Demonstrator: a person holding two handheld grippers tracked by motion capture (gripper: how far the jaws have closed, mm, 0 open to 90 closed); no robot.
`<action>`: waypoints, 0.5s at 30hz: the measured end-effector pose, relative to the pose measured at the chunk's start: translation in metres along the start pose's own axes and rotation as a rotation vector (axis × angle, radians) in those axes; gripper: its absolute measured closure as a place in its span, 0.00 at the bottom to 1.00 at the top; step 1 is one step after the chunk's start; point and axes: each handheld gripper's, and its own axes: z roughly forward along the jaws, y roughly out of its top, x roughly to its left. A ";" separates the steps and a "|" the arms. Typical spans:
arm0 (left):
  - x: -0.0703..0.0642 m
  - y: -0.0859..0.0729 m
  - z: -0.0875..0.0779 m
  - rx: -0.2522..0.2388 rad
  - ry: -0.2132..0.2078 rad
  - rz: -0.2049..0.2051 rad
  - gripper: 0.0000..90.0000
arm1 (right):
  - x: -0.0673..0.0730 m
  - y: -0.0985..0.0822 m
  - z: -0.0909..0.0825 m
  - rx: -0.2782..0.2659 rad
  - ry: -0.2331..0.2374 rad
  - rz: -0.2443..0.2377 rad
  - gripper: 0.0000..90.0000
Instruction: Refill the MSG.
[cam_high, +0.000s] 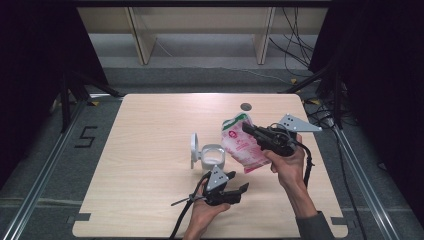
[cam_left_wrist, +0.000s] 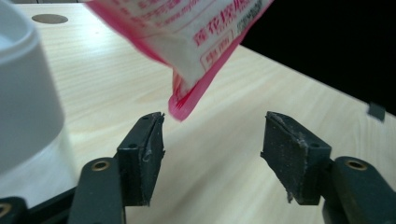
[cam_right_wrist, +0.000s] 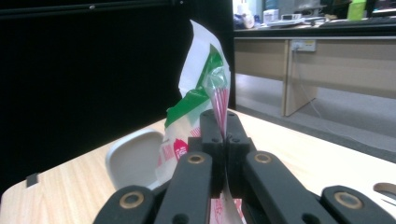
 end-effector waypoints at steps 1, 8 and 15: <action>0.000 -0.001 -0.004 -0.001 0.004 0.002 0.41 | 0.000 -0.001 -0.001 0.002 -0.012 0.020 1.00; 0.002 -0.010 -0.035 -0.015 0.044 0.018 0.41 | -0.006 -0.014 -0.005 0.020 0.002 0.045 1.00; 0.014 -0.017 -0.050 -0.003 0.076 0.003 0.40 | -0.016 -0.034 -0.014 0.055 -0.047 0.065 1.00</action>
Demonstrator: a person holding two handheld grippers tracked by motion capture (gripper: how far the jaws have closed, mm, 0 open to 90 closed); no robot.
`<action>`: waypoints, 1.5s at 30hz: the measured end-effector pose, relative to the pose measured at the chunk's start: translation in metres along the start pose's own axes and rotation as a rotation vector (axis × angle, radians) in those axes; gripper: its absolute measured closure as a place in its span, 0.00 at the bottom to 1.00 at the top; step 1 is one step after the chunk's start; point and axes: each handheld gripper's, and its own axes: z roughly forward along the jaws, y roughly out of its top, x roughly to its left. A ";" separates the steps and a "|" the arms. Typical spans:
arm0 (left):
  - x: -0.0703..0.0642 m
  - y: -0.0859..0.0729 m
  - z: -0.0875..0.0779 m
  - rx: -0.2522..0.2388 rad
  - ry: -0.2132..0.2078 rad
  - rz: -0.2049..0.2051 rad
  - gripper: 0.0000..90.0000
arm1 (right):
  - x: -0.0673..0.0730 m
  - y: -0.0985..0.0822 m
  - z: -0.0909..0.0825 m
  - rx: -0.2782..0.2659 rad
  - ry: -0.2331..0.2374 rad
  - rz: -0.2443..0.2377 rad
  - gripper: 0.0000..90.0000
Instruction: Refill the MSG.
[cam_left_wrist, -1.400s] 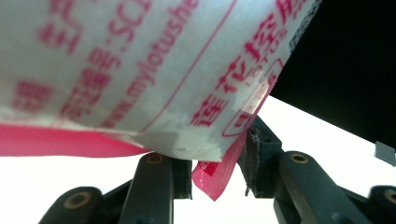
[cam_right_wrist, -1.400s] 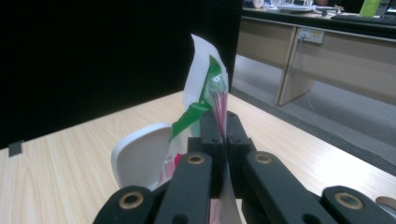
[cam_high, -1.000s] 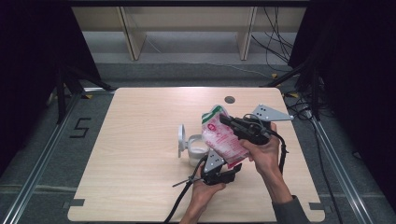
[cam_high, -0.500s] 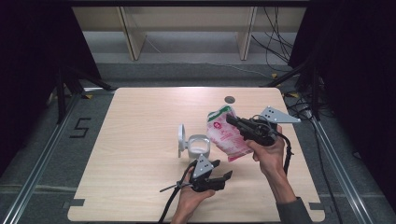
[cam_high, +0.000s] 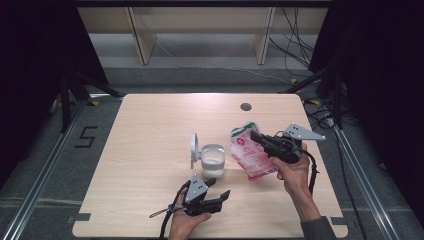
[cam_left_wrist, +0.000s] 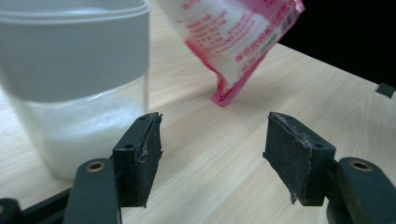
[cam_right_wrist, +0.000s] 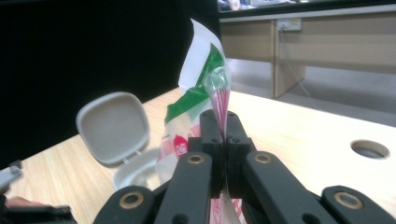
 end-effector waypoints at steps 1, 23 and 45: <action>0.001 0.000 -0.001 -0.002 0.001 0.000 0.40 | -0.001 -0.002 -0.003 -0.016 -0.010 0.023 1.00; 0.009 -0.001 -0.011 -0.025 0.013 0.006 0.40 | -0.022 -0.020 -0.055 -0.019 -0.102 0.023 1.00; 0.011 -0.003 -0.012 -0.021 0.023 -0.011 0.39 | -0.042 -0.033 -0.065 0.063 -0.223 0.006 1.00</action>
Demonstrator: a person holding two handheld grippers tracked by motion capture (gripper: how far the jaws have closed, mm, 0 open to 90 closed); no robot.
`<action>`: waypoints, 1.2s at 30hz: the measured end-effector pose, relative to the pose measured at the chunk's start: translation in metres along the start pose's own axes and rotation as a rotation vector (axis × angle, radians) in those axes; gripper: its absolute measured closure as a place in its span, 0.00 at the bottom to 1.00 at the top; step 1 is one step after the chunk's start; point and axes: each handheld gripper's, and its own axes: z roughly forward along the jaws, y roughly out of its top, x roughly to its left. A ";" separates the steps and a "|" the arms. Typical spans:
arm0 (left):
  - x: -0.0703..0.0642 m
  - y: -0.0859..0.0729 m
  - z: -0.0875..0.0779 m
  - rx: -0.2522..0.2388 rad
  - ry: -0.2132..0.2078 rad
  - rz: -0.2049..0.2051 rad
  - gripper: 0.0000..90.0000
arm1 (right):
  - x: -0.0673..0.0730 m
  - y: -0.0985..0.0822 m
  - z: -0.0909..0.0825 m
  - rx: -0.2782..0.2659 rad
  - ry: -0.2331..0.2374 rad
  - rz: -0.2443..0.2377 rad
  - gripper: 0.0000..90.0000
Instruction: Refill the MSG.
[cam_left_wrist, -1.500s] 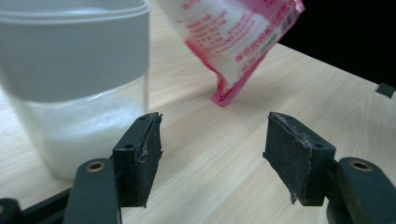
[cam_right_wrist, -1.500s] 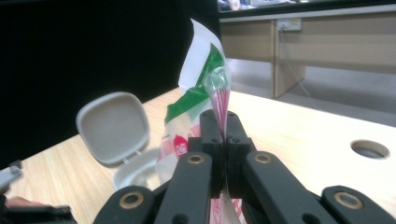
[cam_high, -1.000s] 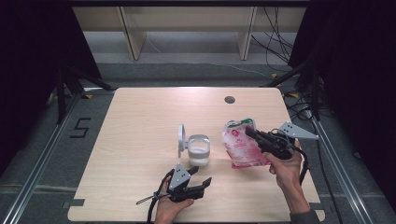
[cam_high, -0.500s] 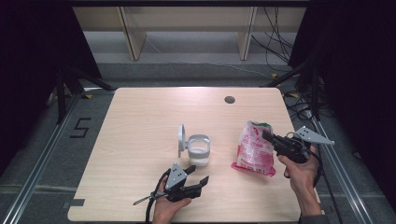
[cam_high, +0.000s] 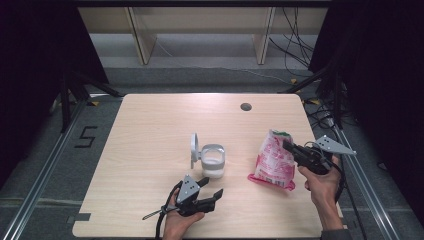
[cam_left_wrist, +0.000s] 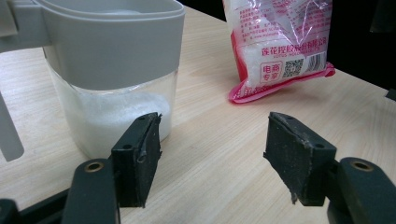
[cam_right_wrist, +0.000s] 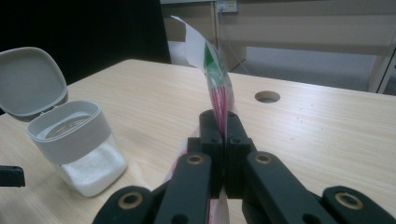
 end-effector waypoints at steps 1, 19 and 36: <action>0.000 0.000 0.000 -0.001 0.000 -0.001 0.39 | 0.000 0.000 0.000 0.001 -0.005 -0.001 1.00; 0.000 -0.001 0.000 -0.011 0.002 -0.010 0.38 | -0.005 -0.008 0.002 0.062 -0.083 -0.022 1.00; 0.002 -0.003 -0.002 -0.003 0.008 -0.005 0.38 | -0.014 -0.018 0.007 0.110 -0.138 -0.036 0.99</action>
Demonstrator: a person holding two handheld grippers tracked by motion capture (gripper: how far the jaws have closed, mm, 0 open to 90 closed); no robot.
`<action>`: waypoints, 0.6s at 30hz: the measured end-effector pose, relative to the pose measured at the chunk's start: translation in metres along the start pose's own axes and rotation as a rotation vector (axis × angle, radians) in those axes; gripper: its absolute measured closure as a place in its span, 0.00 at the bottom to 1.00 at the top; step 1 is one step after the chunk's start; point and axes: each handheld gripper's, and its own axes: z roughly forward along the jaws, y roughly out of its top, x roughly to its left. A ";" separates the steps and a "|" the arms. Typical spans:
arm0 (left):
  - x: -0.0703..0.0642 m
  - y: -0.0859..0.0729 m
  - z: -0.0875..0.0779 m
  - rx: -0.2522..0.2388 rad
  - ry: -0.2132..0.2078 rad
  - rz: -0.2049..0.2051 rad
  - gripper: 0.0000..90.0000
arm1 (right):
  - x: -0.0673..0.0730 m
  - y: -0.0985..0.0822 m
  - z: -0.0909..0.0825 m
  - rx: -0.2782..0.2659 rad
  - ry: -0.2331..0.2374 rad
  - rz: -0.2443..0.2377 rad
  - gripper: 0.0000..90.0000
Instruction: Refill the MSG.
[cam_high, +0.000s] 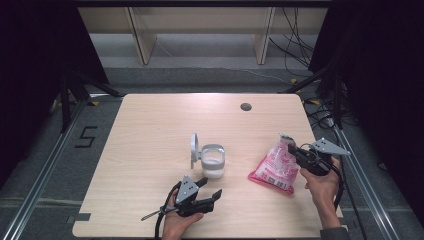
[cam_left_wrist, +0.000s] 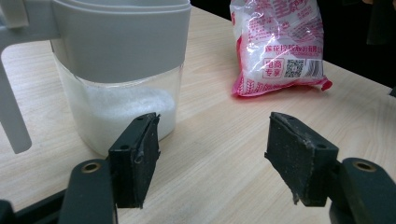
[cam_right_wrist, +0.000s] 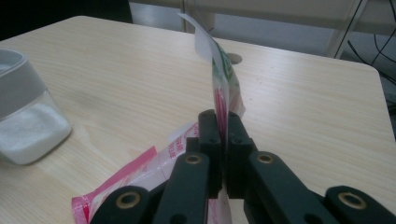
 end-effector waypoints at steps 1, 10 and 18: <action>0.001 0.000 0.000 -0.009 -0.006 -0.005 0.38 | 0.003 -0.001 -0.001 0.016 -0.019 0.015 0.98; 0.005 0.000 -0.004 -0.008 0.024 -0.012 0.37 | 0.002 -0.004 0.002 0.033 -0.073 0.024 0.95; 0.014 0.000 -0.011 -0.042 0.048 -0.032 0.37 | -0.006 -0.006 0.001 0.016 -0.074 0.006 0.88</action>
